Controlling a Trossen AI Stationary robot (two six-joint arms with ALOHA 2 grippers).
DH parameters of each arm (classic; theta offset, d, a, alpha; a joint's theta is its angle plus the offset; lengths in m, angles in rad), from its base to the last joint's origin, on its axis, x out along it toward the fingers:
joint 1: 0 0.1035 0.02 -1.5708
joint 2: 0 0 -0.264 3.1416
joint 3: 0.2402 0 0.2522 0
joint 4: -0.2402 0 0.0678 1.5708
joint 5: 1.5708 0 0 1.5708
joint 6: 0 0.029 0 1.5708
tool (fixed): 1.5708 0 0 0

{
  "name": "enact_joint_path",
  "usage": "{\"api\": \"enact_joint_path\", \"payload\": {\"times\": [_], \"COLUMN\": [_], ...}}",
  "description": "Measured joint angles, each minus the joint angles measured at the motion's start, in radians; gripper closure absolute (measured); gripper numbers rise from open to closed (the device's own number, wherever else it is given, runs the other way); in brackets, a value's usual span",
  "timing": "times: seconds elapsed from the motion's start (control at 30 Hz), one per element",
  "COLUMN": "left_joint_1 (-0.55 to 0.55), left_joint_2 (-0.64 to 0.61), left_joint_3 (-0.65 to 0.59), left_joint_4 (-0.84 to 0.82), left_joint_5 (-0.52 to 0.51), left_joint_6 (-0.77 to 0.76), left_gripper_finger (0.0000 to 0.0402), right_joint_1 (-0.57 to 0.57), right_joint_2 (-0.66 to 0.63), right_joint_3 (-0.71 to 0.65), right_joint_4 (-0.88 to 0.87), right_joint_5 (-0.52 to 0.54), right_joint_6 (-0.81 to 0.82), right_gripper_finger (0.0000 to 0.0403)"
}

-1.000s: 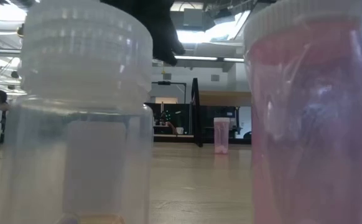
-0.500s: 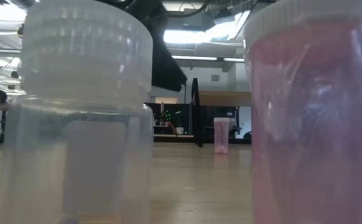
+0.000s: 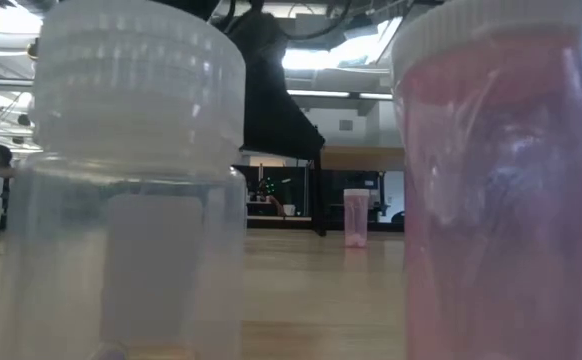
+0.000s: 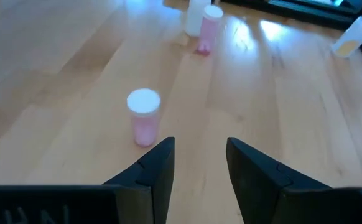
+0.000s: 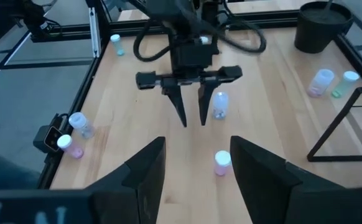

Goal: Pick and place medicine bottles onto shelf by color
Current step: Adjust the middle transparent pill bottle

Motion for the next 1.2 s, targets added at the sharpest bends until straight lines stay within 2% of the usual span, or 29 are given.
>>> {"api": "enact_joint_path", "payload": {"times": [0.4, 0.7, 0.83, 0.93, 1.07, 1.2], "left_joint_1": [-0.006, 0.0, 0.0, 0.011, 0.024, 0.007], "left_joint_2": [0.138, 0.148, 0.124, 0.12, 0.096, 0.059], "left_joint_3": [0.0, 0.0, 0.029, 0.064, 0.137, 0.207], "left_joint_4": [0.116, 0.142, 0.139, 0.084, -0.01, -0.205], "left_joint_5": [-0.006, -0.044, -0.093, -0.128, -0.127, -0.107], "left_joint_6": [0.02, 0.049, 0.151, 0.203, 0.218, 0.221], "left_gripper_finger": [0.0262, 0.0262, 0.0262, 0.0262, 0.0262, 0.0263], "right_joint_1": [0.0, 0.0, 0.0, 0.0, 0.0, 0.0], "right_joint_2": [0.0, 0.0, 0.0, 0.0, 0.0, 0.0], "right_joint_3": [0.0, 0.0, 0.0, 0.0, 0.0, 0.0], "right_joint_4": [0.0, 0.0, -0.001, -0.001, 0.0, -0.001], "right_joint_5": [0.016, 0.018, 0.019, 0.019, 0.019, 0.019], "right_joint_6": [-0.001, -0.002, 0.0, 0.0, 0.0, 0.0], "right_gripper_finger": [0.0221, 0.0221, 0.0221, 0.0221, 0.0221, 0.0221]}}
